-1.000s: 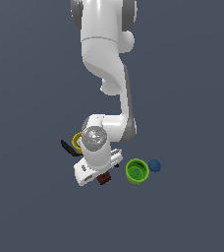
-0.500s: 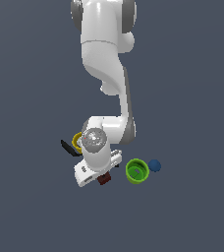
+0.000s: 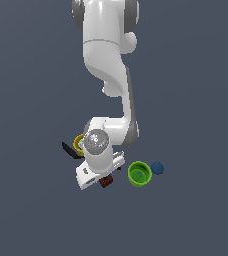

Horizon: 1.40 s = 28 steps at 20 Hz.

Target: Pick up a designated object from a clutter of objects.

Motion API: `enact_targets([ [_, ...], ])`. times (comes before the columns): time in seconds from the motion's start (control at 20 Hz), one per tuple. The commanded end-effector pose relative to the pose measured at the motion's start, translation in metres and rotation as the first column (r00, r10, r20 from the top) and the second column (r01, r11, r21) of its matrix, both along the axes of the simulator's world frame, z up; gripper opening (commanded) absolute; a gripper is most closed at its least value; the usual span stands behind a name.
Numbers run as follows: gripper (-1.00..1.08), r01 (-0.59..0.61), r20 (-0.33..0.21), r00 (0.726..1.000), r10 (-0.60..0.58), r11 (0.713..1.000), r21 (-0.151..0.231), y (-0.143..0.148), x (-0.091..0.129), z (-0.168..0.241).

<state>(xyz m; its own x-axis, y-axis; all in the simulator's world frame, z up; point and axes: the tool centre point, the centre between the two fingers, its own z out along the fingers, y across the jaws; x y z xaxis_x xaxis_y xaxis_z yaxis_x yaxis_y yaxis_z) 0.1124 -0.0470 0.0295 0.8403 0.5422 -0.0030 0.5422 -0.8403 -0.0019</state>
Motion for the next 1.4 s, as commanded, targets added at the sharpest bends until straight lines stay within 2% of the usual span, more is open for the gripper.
enact_targets([
  [0.0, -1.0, 0.0, 0.003, 1.0, 0.0, 1.0, 0.0, 0.002, 0.0, 0.007],
  [0.5, -1.0, -0.001, 0.003, 1.0, 0.001, 1.0, -0.001, 0.018, -0.007, 0.068],
  [1.35, -1.0, -0.001, 0.003, 1.0, 0.001, 1.0, -0.001, 0.067, -0.027, 0.26],
])
